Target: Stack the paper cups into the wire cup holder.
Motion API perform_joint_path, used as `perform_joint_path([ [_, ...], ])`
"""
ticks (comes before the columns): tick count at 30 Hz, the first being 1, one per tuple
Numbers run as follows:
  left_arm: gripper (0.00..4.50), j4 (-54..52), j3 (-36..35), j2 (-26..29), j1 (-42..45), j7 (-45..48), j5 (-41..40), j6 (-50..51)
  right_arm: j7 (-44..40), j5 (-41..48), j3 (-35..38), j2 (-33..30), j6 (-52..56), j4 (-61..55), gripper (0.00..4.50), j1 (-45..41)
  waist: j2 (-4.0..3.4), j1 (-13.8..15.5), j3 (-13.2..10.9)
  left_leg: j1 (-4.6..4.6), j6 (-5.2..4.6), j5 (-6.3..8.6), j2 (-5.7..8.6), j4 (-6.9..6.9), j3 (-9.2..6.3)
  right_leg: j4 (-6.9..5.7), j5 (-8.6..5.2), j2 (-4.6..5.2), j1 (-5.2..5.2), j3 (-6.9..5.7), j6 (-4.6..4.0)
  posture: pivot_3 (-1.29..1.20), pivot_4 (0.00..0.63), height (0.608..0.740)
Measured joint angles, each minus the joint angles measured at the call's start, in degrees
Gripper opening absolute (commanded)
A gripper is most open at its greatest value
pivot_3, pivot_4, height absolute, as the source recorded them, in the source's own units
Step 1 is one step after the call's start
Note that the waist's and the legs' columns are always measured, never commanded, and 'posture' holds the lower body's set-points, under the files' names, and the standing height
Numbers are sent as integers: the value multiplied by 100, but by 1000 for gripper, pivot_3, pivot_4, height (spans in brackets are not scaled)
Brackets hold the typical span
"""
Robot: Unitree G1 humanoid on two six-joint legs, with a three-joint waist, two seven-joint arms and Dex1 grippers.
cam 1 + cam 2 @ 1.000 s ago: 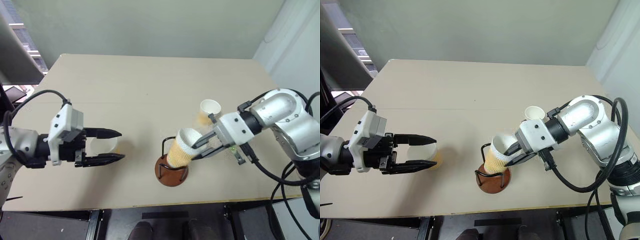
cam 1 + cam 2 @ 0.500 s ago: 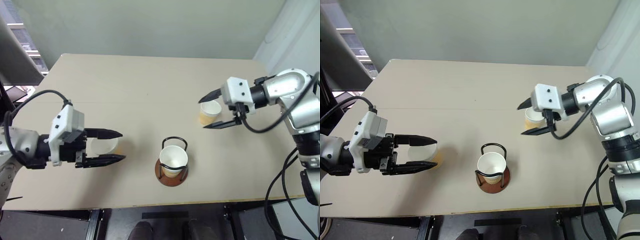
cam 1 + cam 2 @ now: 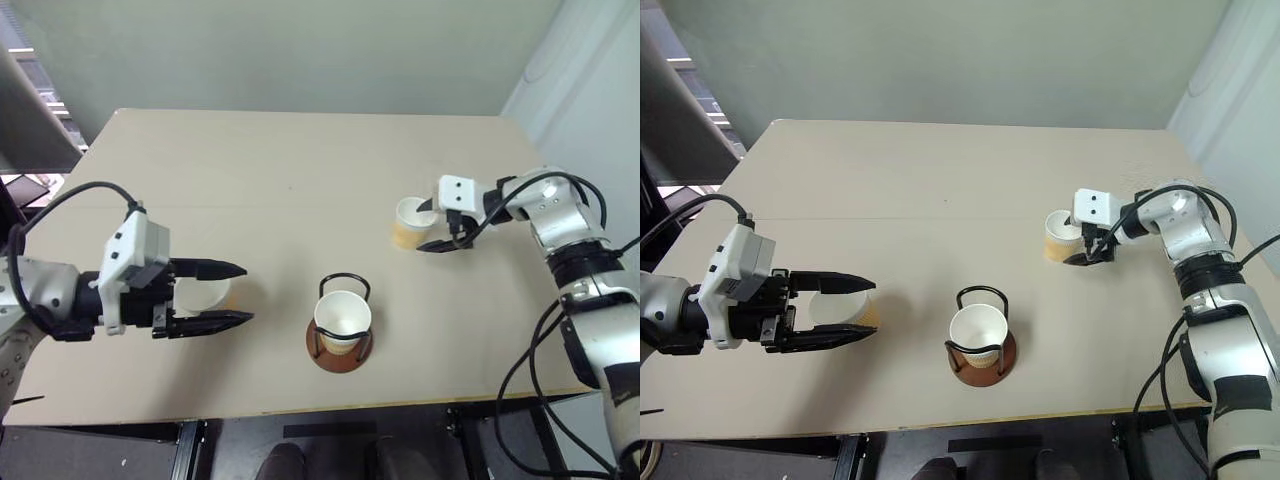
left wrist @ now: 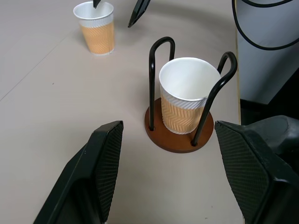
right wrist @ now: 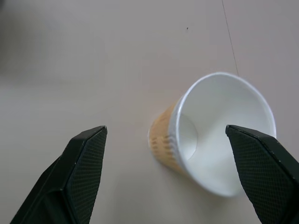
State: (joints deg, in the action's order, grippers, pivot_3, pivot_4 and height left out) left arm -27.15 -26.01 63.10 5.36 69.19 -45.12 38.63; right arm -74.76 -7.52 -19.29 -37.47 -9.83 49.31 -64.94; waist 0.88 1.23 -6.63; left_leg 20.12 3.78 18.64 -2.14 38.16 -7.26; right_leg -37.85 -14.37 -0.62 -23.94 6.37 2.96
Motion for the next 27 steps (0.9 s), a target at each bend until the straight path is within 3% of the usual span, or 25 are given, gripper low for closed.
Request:
perform_joint_path([
  [3,3357,-20,-56,5,-27,-53,-10,29,13,-184,-44,113,-208,291,3517,-18,0,8,0,1,5,1,0,0,0,-3,1,0,0,-1,-2,0,150,740],
  [13,3357,-175,-71,6,-105,-167,-42,73,61,-522,-154,270,-703,614,26,-45,-1,22,0,1,16,4,1,0,0,-3,0,-2,0,-2,-6,0,150,740],
  [19,3357,-175,-89,86,-105,-178,-56,75,-517,-213,-21,204,-585,235,26,-84,-5,24,-3,3,19,5,7,0,2,-2,-2,-3,-2,-2,-10,0,150,740],
  [23,3357,-170,-194,108,-138,-144,-65,73,-1520,1293,285,-429,532,-1744,26,109,-7,44,-4,11,32,1,10,-4,20,5,-12,-14,0,-4,-28,0,150,740],
  [27,3357,-37,-603,128,-123,-14,-214,93,-1727,2990,340,-1106,1894,-3881,26,537,-3,39,-2,4,49,6,-3,-1,33,17,-15,-36,19,-4,-33,0,150,740],
])
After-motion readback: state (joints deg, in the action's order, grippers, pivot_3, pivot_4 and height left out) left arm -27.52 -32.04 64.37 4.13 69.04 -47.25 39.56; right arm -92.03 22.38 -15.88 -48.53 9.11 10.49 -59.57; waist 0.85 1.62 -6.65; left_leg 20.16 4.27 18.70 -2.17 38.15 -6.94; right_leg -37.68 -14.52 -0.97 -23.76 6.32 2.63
